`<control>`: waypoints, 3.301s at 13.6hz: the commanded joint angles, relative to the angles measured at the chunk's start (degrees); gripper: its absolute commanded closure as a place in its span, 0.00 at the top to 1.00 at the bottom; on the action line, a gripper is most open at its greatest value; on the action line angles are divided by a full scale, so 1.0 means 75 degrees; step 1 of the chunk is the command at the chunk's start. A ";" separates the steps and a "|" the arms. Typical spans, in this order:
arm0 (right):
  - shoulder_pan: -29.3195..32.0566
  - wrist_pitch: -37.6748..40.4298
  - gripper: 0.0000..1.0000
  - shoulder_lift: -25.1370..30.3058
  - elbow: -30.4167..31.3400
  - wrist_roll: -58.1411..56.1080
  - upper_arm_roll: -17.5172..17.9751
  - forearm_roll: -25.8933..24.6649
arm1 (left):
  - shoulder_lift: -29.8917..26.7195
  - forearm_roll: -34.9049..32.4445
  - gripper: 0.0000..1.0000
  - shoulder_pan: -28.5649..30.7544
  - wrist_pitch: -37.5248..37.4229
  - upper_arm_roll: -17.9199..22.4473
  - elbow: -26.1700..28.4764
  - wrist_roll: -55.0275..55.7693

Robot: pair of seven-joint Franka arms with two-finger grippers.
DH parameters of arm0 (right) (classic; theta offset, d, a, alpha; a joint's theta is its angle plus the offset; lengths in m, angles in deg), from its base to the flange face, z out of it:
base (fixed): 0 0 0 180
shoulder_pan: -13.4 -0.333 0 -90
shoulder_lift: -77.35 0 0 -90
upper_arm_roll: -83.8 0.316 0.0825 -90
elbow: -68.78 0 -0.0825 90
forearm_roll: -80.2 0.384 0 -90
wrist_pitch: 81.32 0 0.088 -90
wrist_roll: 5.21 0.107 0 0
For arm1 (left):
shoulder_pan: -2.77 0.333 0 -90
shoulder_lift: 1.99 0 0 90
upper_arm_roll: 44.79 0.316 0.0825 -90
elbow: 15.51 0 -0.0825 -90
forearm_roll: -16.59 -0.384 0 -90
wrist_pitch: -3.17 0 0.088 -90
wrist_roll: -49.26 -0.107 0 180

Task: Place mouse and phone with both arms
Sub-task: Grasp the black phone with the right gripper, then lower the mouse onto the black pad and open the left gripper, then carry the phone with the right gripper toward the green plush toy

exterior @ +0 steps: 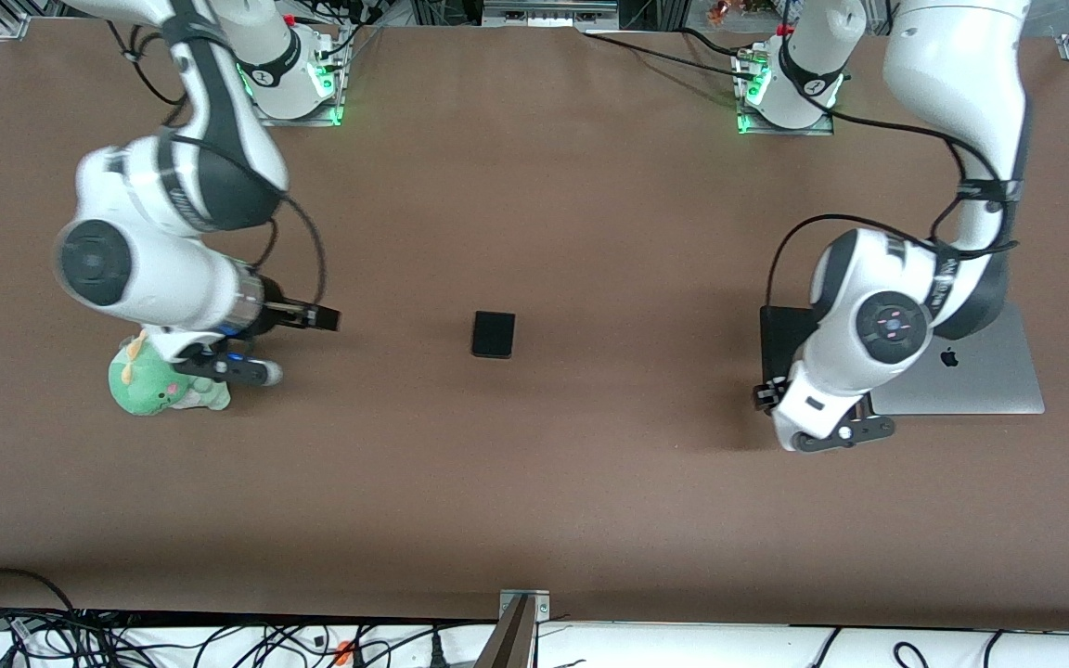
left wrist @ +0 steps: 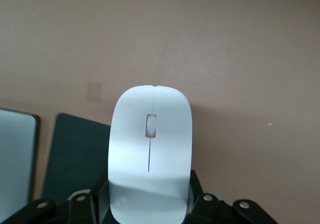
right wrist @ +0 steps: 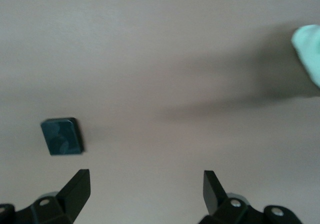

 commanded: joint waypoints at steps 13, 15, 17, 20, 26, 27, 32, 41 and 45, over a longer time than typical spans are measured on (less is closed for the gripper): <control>-0.2859 -0.3656 1.00 -0.2269 0.0275 0.3219 -0.0130 -0.1572 | -0.0594 -0.0150 0.73 0.1042 0.3444 -0.0167 0.4014 -0.1530; -0.2953 -0.3739 1.00 -0.2363 0.0274 0.3374 -0.0119 -0.1752 | -0.0524 -0.0150 0.84 0.1113 0.3455 -0.0167 0.3991 -0.1611; -0.3059 -0.3785 1.00 -0.2422 0.0263 0.3467 -0.0119 -0.1752 | -0.0581 -0.0150 1.00 0.1124 0.3444 -0.0167 0.3909 -0.1833; -0.3164 -0.4171 1.00 -0.2574 0.0251 0.3632 -0.0119 -0.1752 | -0.1143 -0.0150 1.00 0.1206 0.3339 -0.0156 0.3722 -0.2057; -0.3258 -0.4676 1.00 -0.2832 0.0310 0.3632 -0.0119 -0.1775 | -0.1999 -0.0068 1.00 0.1370 0.0474 -0.0179 0.1922 -0.2186; -0.3270 -0.4676 1.00 -0.2844 0.0321 0.3620 -0.0119 -0.1799 | -0.2104 -0.0033 1.00 0.1382 -0.0171 -0.0179 0.1522 -0.2186; -0.3270 -0.5108 1.00 -0.2833 0.0672 0.3492 -0.0130 -0.1857 | -0.2574 0.0283 1.00 0.1394 -0.2856 -0.0133 -0.0329 -0.2186; -0.3235 -0.4982 0.04 -0.2774 0.0685 0.3269 -0.0119 -0.1822 | -0.2844 0.0236 1.00 0.1558 -0.4174 -0.0085 -0.1025 -0.2736; -0.2827 -0.3180 0.00 -0.2692 -0.0204 0.2066 -0.0142 -0.1752 | -0.2844 0.0248 1.00 0.1570 -0.4185 -0.0085 -0.1013 -0.2725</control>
